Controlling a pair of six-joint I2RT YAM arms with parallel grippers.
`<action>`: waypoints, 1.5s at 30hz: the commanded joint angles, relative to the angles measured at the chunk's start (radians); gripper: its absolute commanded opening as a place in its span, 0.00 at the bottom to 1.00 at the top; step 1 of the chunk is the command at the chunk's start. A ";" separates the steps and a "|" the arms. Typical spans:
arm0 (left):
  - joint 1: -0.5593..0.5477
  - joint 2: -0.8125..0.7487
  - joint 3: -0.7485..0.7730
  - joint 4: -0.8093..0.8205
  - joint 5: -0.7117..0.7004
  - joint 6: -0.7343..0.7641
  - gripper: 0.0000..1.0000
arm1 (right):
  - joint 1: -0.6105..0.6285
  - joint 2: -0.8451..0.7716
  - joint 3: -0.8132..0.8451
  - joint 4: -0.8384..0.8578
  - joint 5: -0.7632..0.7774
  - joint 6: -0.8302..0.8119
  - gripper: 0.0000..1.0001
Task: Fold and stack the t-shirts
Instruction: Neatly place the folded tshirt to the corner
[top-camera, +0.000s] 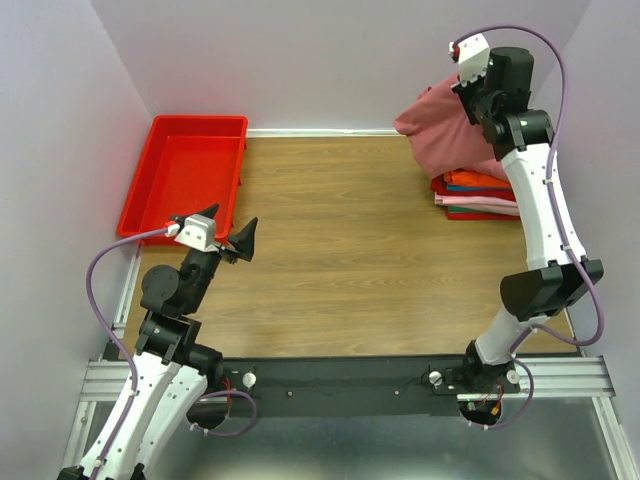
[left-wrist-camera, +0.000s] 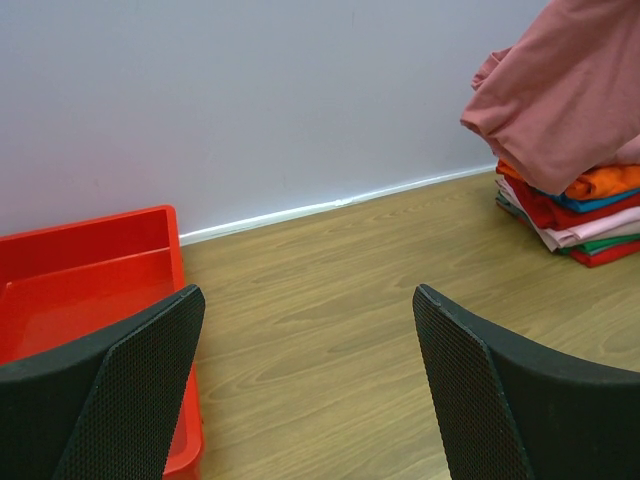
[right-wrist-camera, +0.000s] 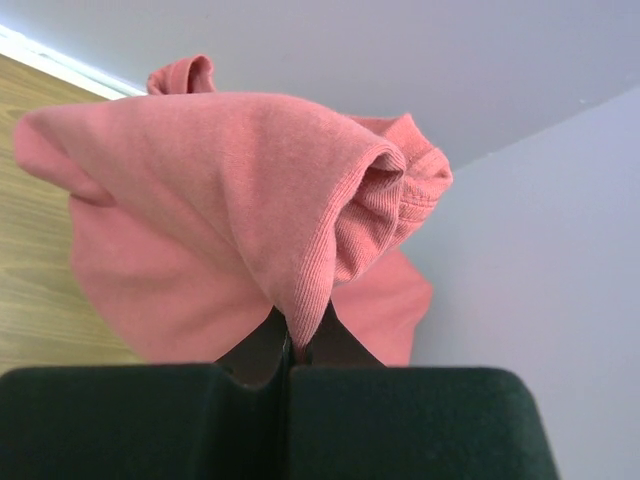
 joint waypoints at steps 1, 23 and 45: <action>-0.007 0.001 -0.012 0.027 0.028 0.007 0.92 | -0.033 -0.033 0.058 0.075 0.021 -0.014 0.00; -0.009 0.010 -0.014 0.034 0.034 0.007 0.92 | -0.197 0.250 0.128 0.246 0.091 -0.040 0.00; -0.010 0.013 -0.015 0.036 0.045 0.010 0.92 | -0.275 0.338 0.003 0.400 0.317 -0.066 0.00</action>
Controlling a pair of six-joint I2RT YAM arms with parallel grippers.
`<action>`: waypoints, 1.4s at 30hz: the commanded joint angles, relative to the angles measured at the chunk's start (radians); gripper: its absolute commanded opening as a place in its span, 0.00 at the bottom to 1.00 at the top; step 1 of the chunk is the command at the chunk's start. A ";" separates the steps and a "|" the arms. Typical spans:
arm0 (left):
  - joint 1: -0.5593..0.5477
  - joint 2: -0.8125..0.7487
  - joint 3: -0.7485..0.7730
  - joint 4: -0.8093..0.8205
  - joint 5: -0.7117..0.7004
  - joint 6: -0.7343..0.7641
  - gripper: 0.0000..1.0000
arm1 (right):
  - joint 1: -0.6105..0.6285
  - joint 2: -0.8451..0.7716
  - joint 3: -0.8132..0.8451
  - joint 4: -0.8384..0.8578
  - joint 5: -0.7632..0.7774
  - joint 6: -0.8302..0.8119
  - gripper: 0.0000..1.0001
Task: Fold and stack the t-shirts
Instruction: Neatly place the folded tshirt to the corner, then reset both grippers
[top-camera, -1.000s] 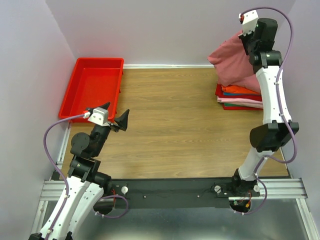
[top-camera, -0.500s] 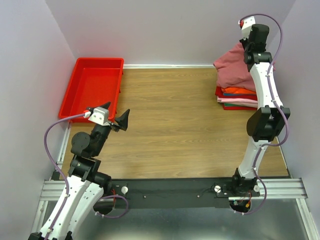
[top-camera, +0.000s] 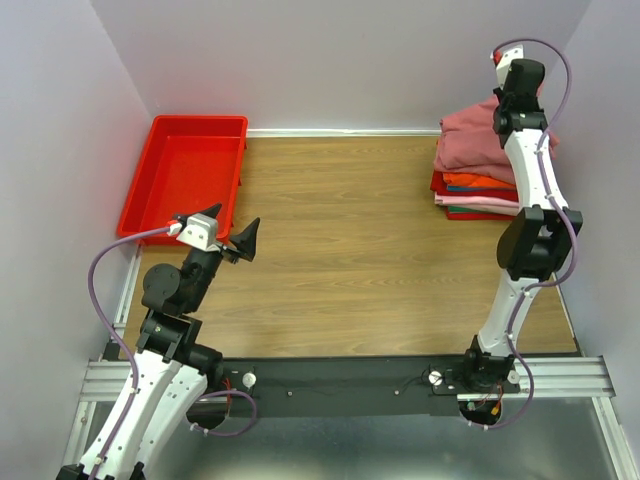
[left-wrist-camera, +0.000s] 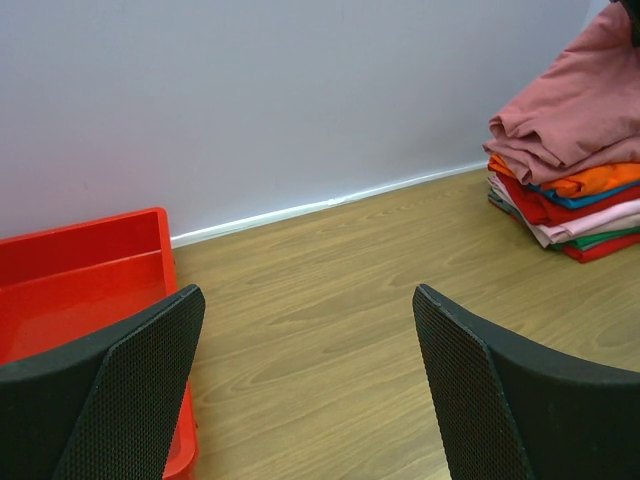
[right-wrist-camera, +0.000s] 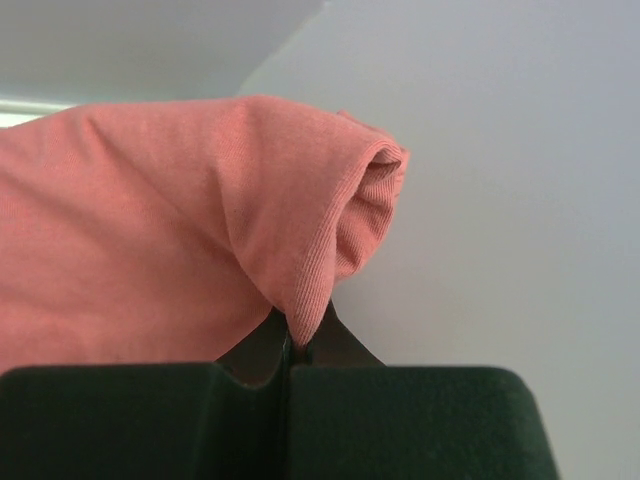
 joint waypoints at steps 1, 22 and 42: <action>-0.005 -0.002 -0.011 0.022 0.028 0.009 0.92 | -0.024 -0.004 -0.029 0.064 0.039 0.020 0.00; -0.007 -0.010 -0.008 0.019 0.025 0.008 0.92 | -0.024 -0.177 -0.067 -0.031 -0.219 0.114 0.88; 0.169 0.236 0.367 -0.273 -0.119 -0.158 0.98 | -0.026 -1.013 -0.969 0.096 -0.508 0.700 1.00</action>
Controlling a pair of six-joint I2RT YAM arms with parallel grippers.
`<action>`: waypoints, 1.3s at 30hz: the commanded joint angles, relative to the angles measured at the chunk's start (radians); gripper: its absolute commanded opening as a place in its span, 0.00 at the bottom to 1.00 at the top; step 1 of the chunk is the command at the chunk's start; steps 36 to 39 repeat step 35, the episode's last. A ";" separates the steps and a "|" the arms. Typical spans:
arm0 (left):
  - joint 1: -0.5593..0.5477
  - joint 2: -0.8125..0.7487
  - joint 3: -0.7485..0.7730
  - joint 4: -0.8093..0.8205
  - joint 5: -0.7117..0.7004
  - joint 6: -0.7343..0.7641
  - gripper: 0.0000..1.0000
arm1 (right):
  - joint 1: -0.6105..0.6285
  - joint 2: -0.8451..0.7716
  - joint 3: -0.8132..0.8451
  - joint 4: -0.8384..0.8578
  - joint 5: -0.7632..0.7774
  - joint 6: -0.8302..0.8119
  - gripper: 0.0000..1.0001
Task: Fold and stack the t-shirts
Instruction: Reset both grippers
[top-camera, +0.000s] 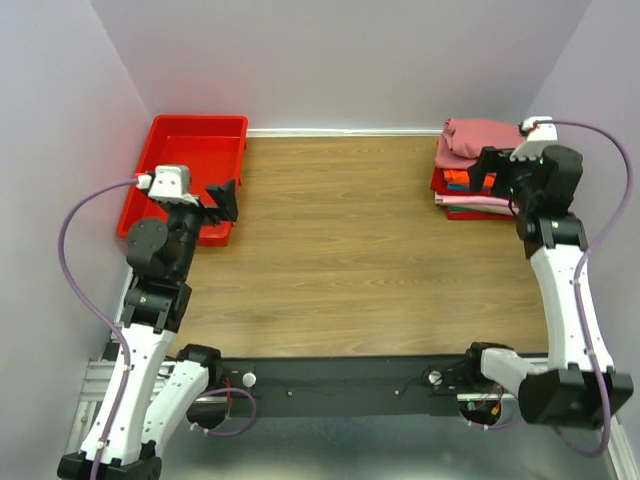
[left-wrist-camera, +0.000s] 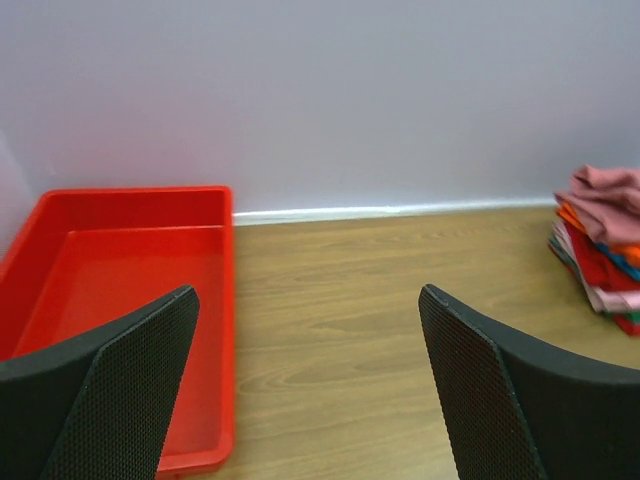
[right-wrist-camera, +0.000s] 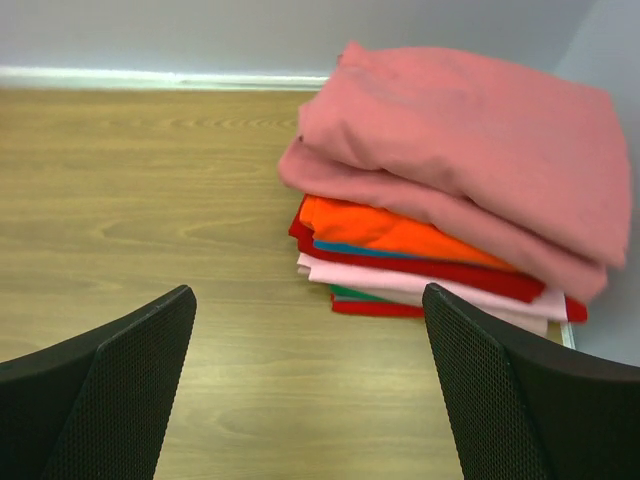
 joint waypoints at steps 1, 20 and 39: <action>0.086 0.029 0.071 -0.095 0.014 -0.058 0.98 | -0.009 -0.117 -0.101 0.082 0.174 0.182 1.00; 0.088 -0.077 0.033 -0.179 0.081 -0.024 0.98 | -0.010 -0.280 -0.248 0.082 0.372 0.291 1.00; 0.088 -0.088 0.026 -0.176 0.116 -0.007 0.98 | -0.018 -0.271 -0.247 0.086 0.340 0.210 1.00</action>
